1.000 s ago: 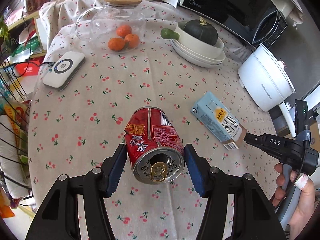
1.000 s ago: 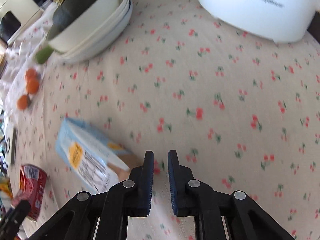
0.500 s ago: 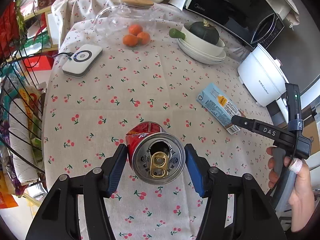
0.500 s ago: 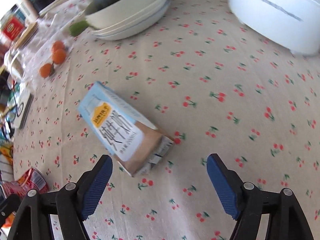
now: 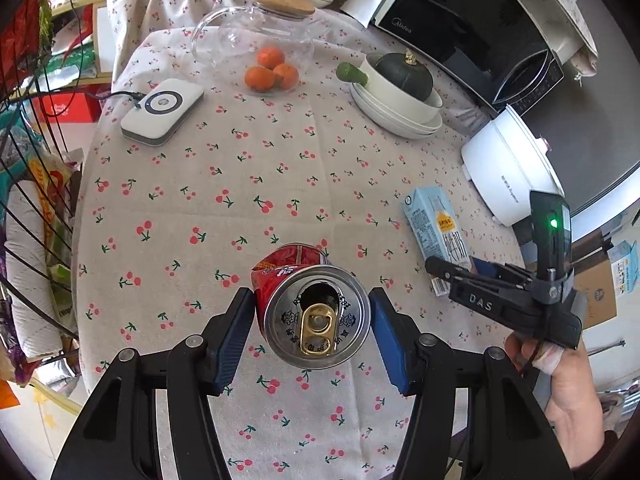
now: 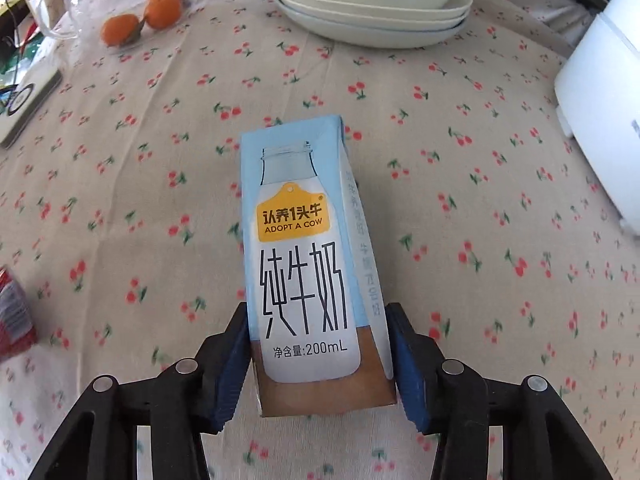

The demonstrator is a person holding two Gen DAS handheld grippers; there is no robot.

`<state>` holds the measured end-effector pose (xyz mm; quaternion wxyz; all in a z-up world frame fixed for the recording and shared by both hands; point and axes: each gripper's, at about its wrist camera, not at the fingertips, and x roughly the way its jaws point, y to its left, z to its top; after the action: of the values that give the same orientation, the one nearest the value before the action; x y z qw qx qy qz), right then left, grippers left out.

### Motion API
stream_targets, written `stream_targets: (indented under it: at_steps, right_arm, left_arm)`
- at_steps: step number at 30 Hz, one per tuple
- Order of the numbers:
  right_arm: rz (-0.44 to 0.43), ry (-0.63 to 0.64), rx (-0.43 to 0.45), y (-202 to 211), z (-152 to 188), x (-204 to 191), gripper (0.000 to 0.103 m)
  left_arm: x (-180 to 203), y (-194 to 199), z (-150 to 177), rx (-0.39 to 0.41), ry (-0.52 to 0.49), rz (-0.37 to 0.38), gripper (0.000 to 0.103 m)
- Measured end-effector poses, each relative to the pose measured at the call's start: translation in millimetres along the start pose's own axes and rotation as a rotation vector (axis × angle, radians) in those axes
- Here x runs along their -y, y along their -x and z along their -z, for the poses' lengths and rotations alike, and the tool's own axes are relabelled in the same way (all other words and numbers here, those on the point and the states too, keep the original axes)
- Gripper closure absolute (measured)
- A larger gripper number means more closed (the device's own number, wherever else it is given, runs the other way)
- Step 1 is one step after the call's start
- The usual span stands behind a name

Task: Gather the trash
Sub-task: 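Carry the red can and milk carton over the brown bin with both tools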

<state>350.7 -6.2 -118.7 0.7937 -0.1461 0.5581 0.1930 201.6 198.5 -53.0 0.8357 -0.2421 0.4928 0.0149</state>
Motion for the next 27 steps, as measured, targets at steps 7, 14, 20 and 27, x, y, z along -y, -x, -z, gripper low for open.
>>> stream_targets:
  at_steps: [7, 14, 20, 27]
  right_arm:
    - [-0.059, -0.105, 0.031, 62, 56, 34, 0.048]
    - [-0.048, -0.173, 0.034, 110, 139, 68, 0.047]
    - [-0.042, -0.282, 0.024, 135, 207, 100, 0.047]
    - [-0.051, -0.436, 0.035, 152, 261, 141, 0.047]
  left_arm:
    - [3, 22, 9, 0.015, 0.020, 0.048, 0.042]
    - [27, 30, 37, 0.002, -0.025, 0.048, 0.042]
    - [55, 33, 63, -0.019, -0.066, 0.073, 0.042]
    - [96, 31, 89, -0.038, -0.168, 0.097, 0.042]
